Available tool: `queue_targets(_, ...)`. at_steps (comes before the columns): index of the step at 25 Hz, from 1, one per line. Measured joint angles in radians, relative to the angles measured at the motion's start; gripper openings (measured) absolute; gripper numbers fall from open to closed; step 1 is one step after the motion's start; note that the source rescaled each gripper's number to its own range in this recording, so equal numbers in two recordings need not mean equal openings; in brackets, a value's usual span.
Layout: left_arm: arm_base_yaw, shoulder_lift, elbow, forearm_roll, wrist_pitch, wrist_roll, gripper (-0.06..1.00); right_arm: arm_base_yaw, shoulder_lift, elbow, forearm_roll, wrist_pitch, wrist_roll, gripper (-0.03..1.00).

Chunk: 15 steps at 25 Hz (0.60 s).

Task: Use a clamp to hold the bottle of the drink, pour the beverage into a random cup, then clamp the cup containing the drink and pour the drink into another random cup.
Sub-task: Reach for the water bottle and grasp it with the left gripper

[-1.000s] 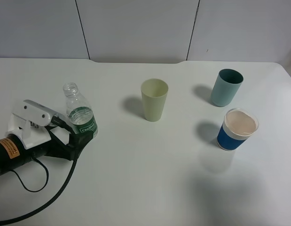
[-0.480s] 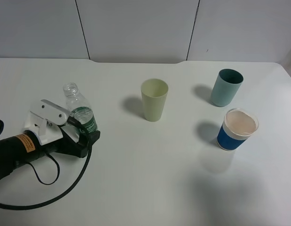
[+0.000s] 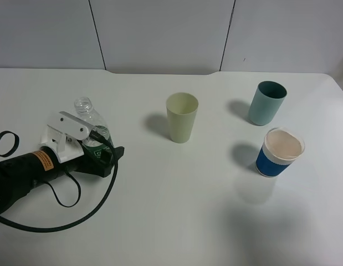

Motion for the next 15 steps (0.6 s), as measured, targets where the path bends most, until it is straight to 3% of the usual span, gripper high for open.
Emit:
queue_targets(3, 0.0, 0.0, -0.002, 0.0, 0.0, 0.0, 0.69, 0.0, 0.0, 0.0, 0.0, 0.0, 0.0, 1.0)
queue_targets(5, 0.0, 0.001, -0.002, -0.006, 0.0, 0.0, 0.37, 0.0, 0.0, 0.0, 0.0, 0.0, 0.0, 1.0)
queue_targets(6, 0.0, 0.005, -0.002, -0.009, -0.001, 0.0, 0.12, 0.0, 0.0, 0.0, 0.0, 0.0, 0.0, 1.0)
queue_targets(7, 0.0, 0.007, -0.002, -0.007, -0.007, 0.0, 0.0, 0.0, 0.0, 0.0, 0.0, 0.0, 0.0, 1.0)
queue_targets(15, 0.0, 0.008, -0.002, -0.009, -0.008, 0.015, 0.0, 0.0, 0.0, 0.0, 0.0, 0.0, 0.0, 1.0)
